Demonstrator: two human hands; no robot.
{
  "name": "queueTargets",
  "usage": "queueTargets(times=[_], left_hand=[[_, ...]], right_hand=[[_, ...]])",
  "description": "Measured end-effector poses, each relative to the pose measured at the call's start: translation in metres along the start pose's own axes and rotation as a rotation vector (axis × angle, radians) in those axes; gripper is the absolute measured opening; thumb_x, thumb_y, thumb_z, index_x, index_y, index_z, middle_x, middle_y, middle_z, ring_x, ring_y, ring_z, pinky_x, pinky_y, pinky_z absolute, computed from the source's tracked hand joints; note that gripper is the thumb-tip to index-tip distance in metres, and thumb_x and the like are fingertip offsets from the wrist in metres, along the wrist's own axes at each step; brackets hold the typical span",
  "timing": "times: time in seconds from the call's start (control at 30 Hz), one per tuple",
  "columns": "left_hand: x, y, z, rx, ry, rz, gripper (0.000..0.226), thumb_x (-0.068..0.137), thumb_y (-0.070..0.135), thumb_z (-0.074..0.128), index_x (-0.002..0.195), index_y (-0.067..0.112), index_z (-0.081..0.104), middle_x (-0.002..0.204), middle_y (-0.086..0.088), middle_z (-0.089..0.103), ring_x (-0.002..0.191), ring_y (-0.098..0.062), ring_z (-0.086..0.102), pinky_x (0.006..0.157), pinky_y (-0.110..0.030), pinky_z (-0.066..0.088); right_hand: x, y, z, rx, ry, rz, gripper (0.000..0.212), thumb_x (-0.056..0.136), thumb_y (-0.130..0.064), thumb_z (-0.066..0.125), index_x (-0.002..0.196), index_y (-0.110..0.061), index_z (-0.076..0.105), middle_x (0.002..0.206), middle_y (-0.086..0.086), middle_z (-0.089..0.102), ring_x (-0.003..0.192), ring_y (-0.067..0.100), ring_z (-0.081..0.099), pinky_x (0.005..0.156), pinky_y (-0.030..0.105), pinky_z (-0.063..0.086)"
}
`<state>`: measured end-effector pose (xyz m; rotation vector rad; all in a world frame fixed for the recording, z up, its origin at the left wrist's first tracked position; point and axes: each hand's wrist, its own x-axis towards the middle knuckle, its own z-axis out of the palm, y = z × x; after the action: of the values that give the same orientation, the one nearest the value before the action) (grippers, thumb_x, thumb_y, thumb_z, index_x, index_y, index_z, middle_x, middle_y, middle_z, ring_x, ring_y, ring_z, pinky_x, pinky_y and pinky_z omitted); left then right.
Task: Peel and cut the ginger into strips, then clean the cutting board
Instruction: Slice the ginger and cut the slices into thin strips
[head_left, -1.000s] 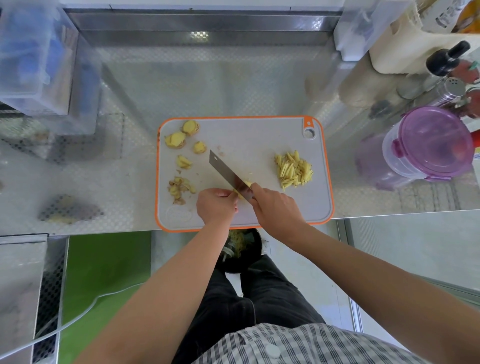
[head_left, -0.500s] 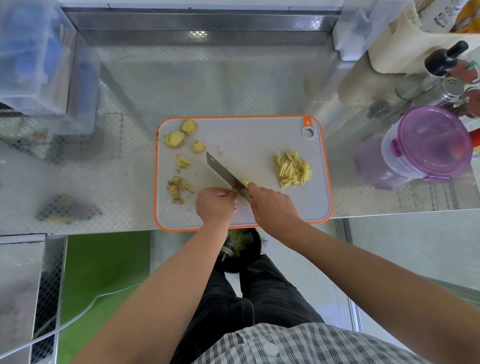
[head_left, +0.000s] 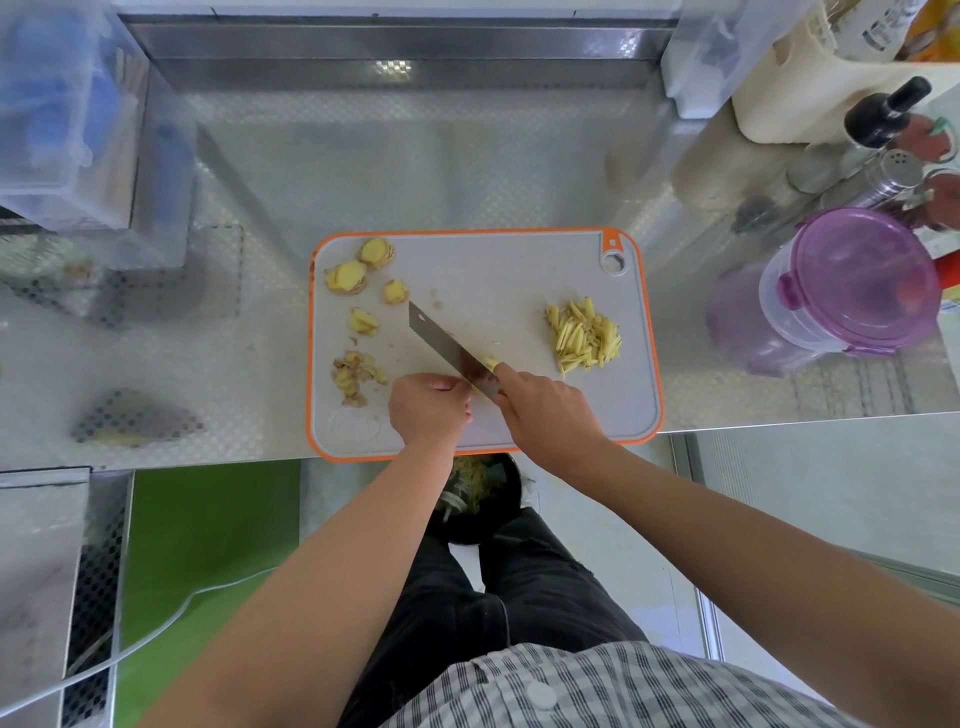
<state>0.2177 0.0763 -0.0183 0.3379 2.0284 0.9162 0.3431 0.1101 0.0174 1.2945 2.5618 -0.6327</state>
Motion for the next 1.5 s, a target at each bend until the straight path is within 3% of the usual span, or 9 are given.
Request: queueTargets(times=[0.07, 0.17, 0.33, 0.53, 0.63, 0.97, 1.1, 1.3, 1.5], left_hand=[[0.001, -0.001, 0.0, -0.016, -0.011, -0.001, 0.036, 0.072, -0.001, 0.06, 0.04, 0.015, 0.059, 0.038, 0.003, 0.047, 0.033, -0.013, 0.042, 0.054, -0.03, 0.039], [0.002, -0.002, 0.0, -0.007, -0.002, 0.013, 0.024, 0.071, 0.003, 0.062, 0.048, 0.01, 0.066, 0.043, -0.002, 0.055, 0.038, -0.017, 0.05, 0.059, -0.037, 0.054], [0.001, -0.001, 0.0, -0.037, -0.018, -0.006, 0.033, 0.072, 0.002, 0.065, 0.042, 0.014, 0.062, 0.038, 0.003, 0.049, 0.035, -0.013, 0.043, 0.057, -0.033, 0.047], [0.0, 0.0, -0.001, -0.044, 0.015, -0.044, 0.025, 0.077, 0.001, 0.067, 0.055, 0.014, 0.068, 0.055, -0.008, 0.065, 0.043, -0.018, 0.059, 0.067, -0.039, 0.061], [-0.001, 0.0, 0.0, -0.071, 0.004, -0.033, 0.031, 0.076, -0.003, 0.065, 0.05, 0.014, 0.064, 0.042, 0.0, 0.055, 0.035, -0.012, 0.049, 0.057, -0.03, 0.052], [-0.002, 0.0, -0.001, -0.107, -0.001, -0.052, 0.029, 0.075, -0.008, 0.063, 0.053, 0.012, 0.065, 0.038, 0.005, 0.05, 0.032, -0.01, 0.041, 0.053, -0.021, 0.041], [0.0, -0.001, -0.001, -0.07, 0.005, -0.036, 0.027, 0.073, -0.003, 0.069, 0.054, 0.017, 0.068, 0.042, 0.002, 0.057, 0.035, -0.012, 0.049, 0.059, -0.03, 0.055], [-0.001, 0.001, -0.002, -0.016, 0.023, -0.053, 0.029, 0.074, 0.002, 0.068, 0.054, 0.022, 0.068, 0.048, -0.001, 0.064, 0.041, -0.015, 0.06, 0.068, -0.04, 0.061], [-0.001, -0.002, -0.002, 0.029, 0.023, 0.005, 0.025, 0.078, 0.008, 0.071, 0.06, 0.025, 0.068, 0.058, -0.005, 0.069, 0.053, -0.019, 0.069, 0.07, -0.04, 0.06]], right_hand=[[0.002, -0.002, 0.003, -0.014, -0.002, 0.01, 0.012, 0.1, -0.017, 0.034, 0.11, -0.013, 0.039, 0.085, 0.005, 0.055, 0.066, 0.031, 0.05, 0.056, 0.034, 0.035], [0.004, -0.002, 0.008, -0.01, 0.003, 0.035, 0.011, 0.1, -0.017, 0.035, 0.11, -0.014, 0.038, 0.084, 0.004, 0.054, 0.067, 0.033, 0.054, 0.055, 0.034, 0.037], [0.011, -0.009, 0.01, -0.012, -0.006, 0.048, 0.012, 0.099, -0.016, 0.039, 0.11, -0.014, 0.04, 0.084, 0.003, 0.053, 0.069, 0.031, 0.056, 0.055, 0.034, 0.036], [0.008, -0.001, 0.003, 0.117, 0.036, 0.074, 0.016, 0.101, -0.024, 0.036, 0.111, -0.013, 0.041, 0.085, 0.003, 0.054, 0.069, 0.028, 0.047, 0.059, 0.033, 0.033], [0.002, -0.001, 0.003, 0.087, 0.035, 0.053, 0.017, 0.102, -0.028, 0.034, 0.108, -0.014, 0.04, 0.079, -0.001, 0.047, 0.067, 0.027, 0.045, 0.058, 0.033, 0.034], [0.002, -0.005, 0.005, 0.084, 0.015, 0.073, 0.016, 0.103, -0.028, 0.032, 0.106, -0.014, 0.039, 0.077, 0.001, 0.048, 0.065, 0.029, 0.047, 0.057, 0.033, 0.036], [0.003, -0.008, 0.007, 0.108, 0.006, 0.091, 0.015, 0.103, -0.026, 0.033, 0.106, -0.012, 0.039, 0.075, 0.001, 0.047, 0.065, 0.029, 0.047, 0.057, 0.034, 0.035], [0.011, -0.013, 0.012, 0.094, -0.014, 0.113, 0.01, 0.099, -0.015, 0.038, 0.108, -0.011, 0.039, 0.079, 0.003, 0.05, 0.07, 0.032, 0.054, 0.058, 0.035, 0.038], [0.011, -0.004, 0.011, 0.238, 0.105, 0.187, 0.014, 0.101, -0.025, 0.038, 0.102, -0.011, 0.039, 0.074, 0.002, 0.048, 0.064, 0.028, 0.046, 0.056, 0.033, 0.034]])
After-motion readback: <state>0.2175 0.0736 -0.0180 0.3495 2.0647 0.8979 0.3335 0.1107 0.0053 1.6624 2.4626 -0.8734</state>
